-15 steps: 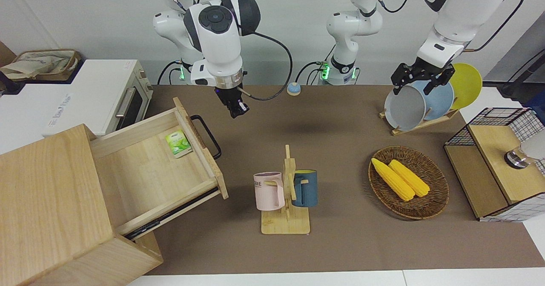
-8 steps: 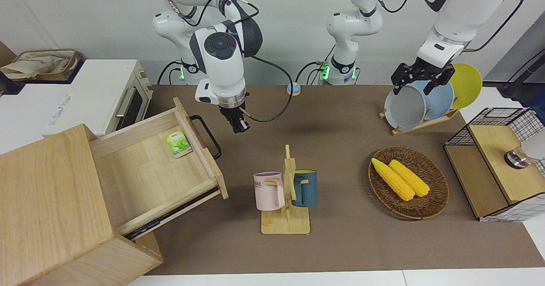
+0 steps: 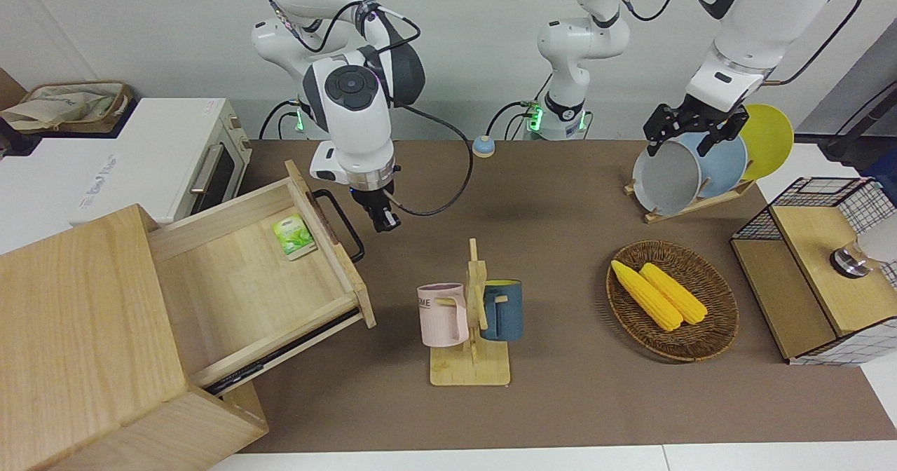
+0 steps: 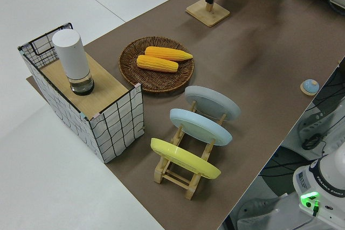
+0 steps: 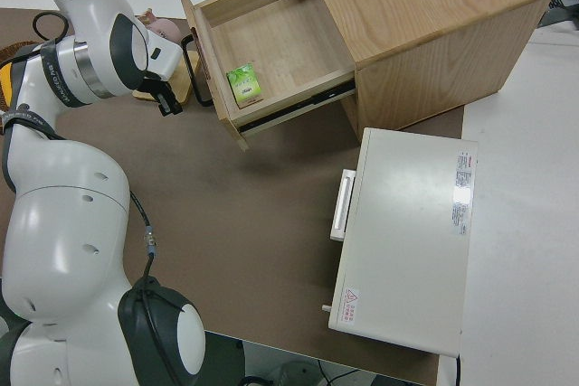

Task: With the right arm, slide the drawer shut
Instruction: 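Push the wooden drawer away from the robot with the right arm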

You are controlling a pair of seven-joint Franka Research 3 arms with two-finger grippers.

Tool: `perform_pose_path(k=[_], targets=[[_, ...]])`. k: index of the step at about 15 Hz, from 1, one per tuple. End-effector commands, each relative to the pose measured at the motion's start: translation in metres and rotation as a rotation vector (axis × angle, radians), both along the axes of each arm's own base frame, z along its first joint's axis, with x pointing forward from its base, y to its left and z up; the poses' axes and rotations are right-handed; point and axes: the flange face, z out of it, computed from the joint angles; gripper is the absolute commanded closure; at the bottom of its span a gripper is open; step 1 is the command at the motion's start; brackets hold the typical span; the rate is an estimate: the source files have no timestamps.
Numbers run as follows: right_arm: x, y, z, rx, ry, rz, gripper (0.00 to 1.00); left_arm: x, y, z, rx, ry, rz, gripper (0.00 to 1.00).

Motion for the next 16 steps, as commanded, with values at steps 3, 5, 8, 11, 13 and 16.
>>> perform_pose_path(k=[3,5,8,11,13,16], targets=[[0.027,-0.014,0.007,0.008,-0.053,-0.038,1.000,0.002,0.001,0.003,0.016,0.006,-0.012,0.01],[0.032,-0.019,0.010,0.018,-0.075,-0.048,1.000,0.002,0.001,0.003,0.016,0.006,-0.012,0.01],[0.041,-0.036,0.012,0.028,-0.095,-0.076,1.000,0.002,0.001,0.003,0.016,0.006,-0.012,0.01],[0.051,-0.051,0.008,0.036,-0.093,-0.071,1.000,0.002,0.001,0.003,0.016,0.006,-0.012,0.01],[0.057,-0.061,0.009,0.042,-0.099,-0.083,1.000,0.002,0.001,0.004,0.016,0.005,-0.012,0.01],[0.067,-0.081,0.010,0.065,-0.106,-0.121,1.000,0.002,0.001,0.004,0.016,0.005,-0.012,0.01]])
